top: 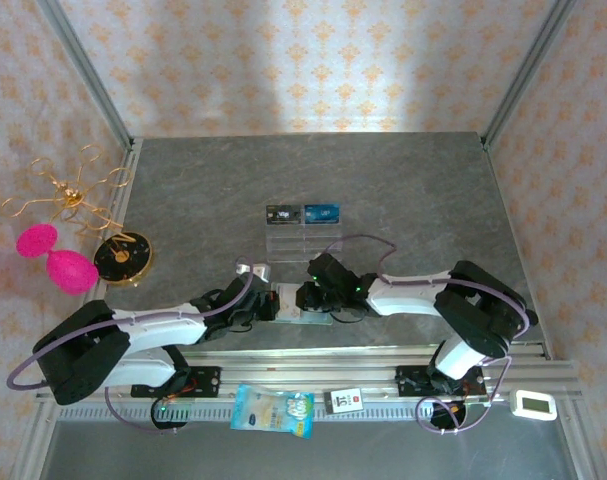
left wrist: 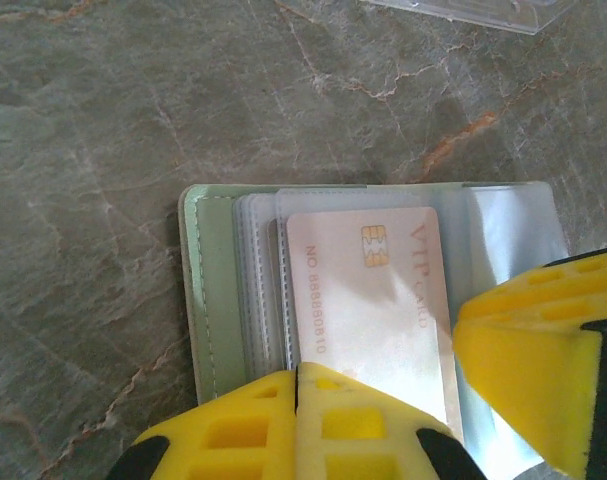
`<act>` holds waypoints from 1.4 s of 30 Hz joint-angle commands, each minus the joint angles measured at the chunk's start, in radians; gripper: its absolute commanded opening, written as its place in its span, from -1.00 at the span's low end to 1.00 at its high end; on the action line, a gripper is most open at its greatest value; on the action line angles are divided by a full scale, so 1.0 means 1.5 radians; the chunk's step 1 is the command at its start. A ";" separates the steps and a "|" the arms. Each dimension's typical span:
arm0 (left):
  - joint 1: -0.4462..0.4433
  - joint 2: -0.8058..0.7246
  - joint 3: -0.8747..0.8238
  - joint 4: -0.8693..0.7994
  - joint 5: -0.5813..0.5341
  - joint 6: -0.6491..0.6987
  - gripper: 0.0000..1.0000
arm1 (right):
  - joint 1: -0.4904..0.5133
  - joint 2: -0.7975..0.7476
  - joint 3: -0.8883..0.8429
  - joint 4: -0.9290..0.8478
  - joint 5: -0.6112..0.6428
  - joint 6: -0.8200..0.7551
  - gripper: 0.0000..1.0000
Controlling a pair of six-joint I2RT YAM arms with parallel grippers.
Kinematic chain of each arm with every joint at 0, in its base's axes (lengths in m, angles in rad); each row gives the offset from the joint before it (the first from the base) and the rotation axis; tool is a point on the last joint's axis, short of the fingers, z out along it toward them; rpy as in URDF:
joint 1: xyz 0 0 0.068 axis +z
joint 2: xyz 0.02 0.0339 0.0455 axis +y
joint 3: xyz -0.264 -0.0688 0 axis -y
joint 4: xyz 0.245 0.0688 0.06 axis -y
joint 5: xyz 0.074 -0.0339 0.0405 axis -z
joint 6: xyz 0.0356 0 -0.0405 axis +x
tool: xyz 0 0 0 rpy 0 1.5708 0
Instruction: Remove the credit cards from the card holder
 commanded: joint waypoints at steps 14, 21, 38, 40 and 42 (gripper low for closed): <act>-0.003 0.005 -0.026 -0.066 0.020 0.007 -1.00 | -0.008 0.015 -0.008 -0.014 0.003 0.051 -0.66; -0.003 0.000 -0.028 -0.073 0.025 0.005 -1.00 | -0.008 0.016 -0.016 0.013 -0.007 0.049 -1.00; -0.006 -0.132 -0.029 -0.084 0.018 -0.002 -1.00 | -0.045 -0.042 -0.071 -0.015 -0.044 0.042 -1.00; -0.009 -0.153 -0.016 -0.066 0.017 0.004 -1.00 | -0.045 -0.043 -0.073 -0.008 -0.039 0.037 -1.00; -0.012 -0.141 0.005 -0.049 0.018 0.012 -1.00 | -0.045 -0.045 -0.072 -0.006 -0.034 0.032 -1.00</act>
